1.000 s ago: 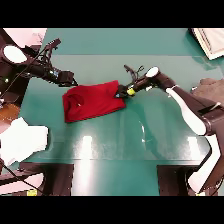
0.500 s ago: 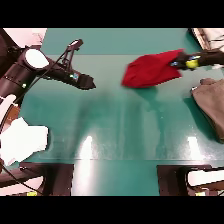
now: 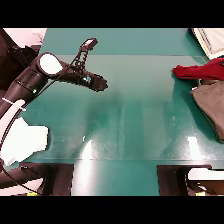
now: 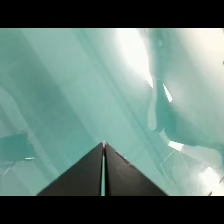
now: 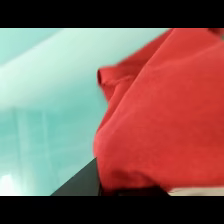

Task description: Fold the shirts.

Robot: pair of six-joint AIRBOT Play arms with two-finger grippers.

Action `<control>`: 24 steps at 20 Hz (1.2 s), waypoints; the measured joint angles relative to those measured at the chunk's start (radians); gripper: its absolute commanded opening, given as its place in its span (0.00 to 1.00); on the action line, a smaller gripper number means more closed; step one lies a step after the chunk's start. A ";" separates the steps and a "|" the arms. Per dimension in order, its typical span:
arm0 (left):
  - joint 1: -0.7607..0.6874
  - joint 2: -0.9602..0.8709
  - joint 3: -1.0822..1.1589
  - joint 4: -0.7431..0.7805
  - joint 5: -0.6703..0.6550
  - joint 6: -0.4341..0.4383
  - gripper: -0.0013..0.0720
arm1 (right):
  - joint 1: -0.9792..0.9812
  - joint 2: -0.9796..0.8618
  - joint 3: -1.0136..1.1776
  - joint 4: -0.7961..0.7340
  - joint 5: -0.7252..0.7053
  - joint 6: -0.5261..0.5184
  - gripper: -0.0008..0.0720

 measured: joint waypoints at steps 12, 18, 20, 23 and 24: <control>-0.006 0.000 0.000 -0.001 0.011 -0.005 0.05 | -0.169 0.257 0.021 -0.127 0.110 -0.003 0.03; -0.006 0.000 0.000 -0.001 -0.018 -0.006 0.05 | -0.301 0.436 -0.260 -0.284 0.127 -0.003 0.05; -0.006 0.000 0.000 0.000 -0.028 -0.004 0.05 | -0.353 0.473 -0.349 -0.347 0.127 -0.003 0.63; -0.006 0.000 0.000 0.000 -0.037 -0.001 0.05 | -0.434 0.499 -0.444 -0.394 0.129 -0.003 0.79; -0.006 0.000 0.000 0.000 -0.040 0.000 0.05 | -0.457 0.503 -0.467 -0.403 0.132 -0.003 0.79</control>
